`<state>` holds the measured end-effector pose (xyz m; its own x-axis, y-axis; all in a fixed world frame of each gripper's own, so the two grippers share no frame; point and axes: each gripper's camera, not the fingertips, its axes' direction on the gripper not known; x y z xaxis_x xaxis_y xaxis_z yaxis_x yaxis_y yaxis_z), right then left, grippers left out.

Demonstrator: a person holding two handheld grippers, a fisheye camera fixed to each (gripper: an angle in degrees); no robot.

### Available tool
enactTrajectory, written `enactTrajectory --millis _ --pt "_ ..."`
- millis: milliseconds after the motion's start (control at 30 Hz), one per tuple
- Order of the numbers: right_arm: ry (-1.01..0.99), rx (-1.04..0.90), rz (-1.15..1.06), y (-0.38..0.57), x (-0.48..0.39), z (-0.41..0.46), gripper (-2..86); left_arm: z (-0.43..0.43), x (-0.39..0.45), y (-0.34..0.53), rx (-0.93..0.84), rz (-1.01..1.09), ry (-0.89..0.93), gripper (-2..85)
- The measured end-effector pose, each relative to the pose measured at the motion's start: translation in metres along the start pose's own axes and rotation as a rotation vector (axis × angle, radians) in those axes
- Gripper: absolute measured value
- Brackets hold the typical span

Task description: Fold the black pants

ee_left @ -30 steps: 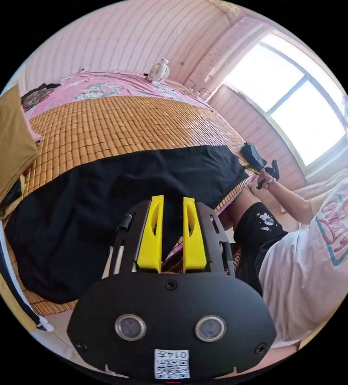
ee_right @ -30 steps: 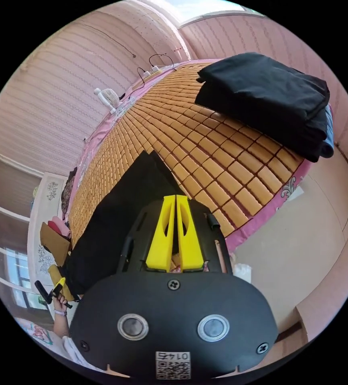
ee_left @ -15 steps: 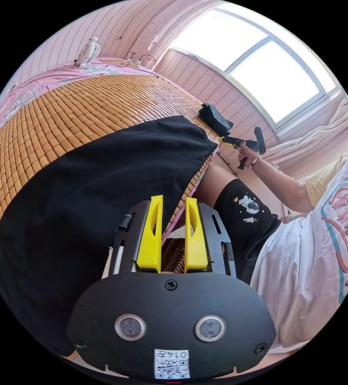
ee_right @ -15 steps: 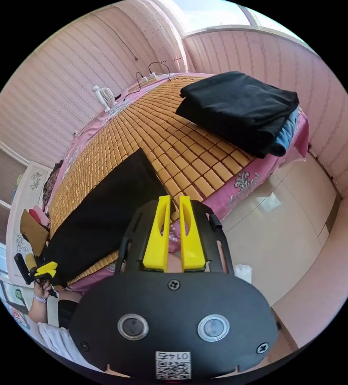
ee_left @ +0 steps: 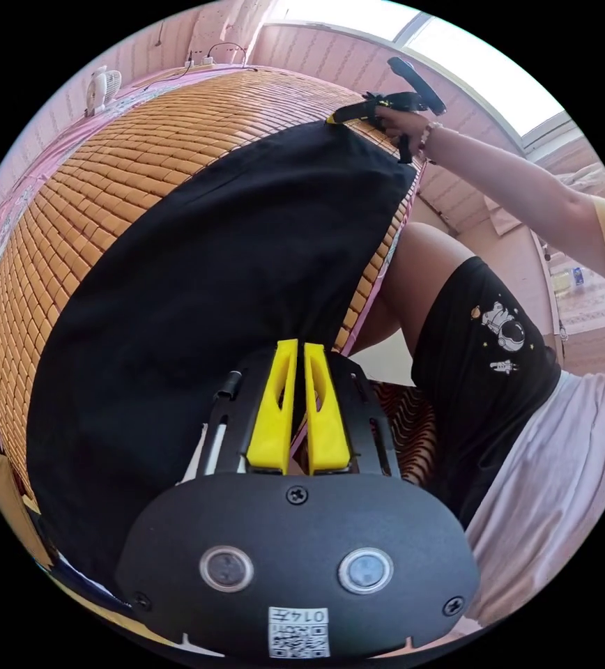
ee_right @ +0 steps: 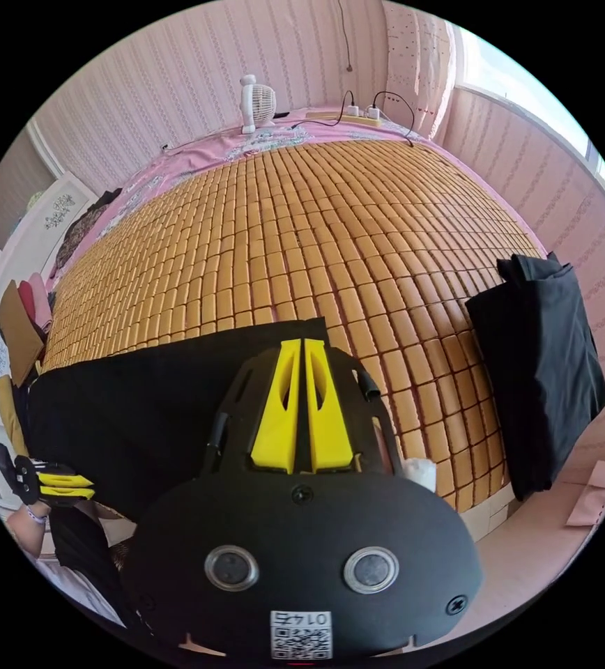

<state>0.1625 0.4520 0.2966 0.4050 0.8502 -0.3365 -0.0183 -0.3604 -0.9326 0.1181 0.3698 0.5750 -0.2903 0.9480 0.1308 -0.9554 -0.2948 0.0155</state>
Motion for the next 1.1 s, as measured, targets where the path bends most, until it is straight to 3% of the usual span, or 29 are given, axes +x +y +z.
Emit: enactTrajectory --millis 133,400,467,633,800,1000,1100 --pt "0.024 0.079 -0.038 -0.009 -0.008 -0.022 -0.3 -0.006 0.008 -0.002 0.045 0.051 -0.019 -0.7" --pt "0.056 -0.096 0.018 -0.038 -0.009 0.037 1.3 0.002 -0.002 -0.015 0.054 -0.006 0.027 3.9" --pt "0.035 -0.038 0.066 -0.032 -0.003 0.027 2.2 0.007 -0.007 -0.014 0.067 -0.031 0.070 5.2" --pt "-0.030 0.122 0.184 0.041 0.015 -0.036 4.7 0.009 -0.006 -0.011 0.090 -0.023 0.084 5.8" --pt "0.058 -0.074 0.189 0.111 -0.007 -0.015 5.9 0.012 -0.008 -0.007 0.116 -0.032 0.104 6.0" --pt "0.022 0.007 0.284 0.121 -0.009 -0.014 1.2 0.012 -0.006 -0.002 0.120 -0.027 0.102 6.3" --pt "0.071 -0.045 0.232 0.114 -0.022 0.004 0.8 0.013 -0.003 0.002 0.126 -0.033 0.094 6.4"
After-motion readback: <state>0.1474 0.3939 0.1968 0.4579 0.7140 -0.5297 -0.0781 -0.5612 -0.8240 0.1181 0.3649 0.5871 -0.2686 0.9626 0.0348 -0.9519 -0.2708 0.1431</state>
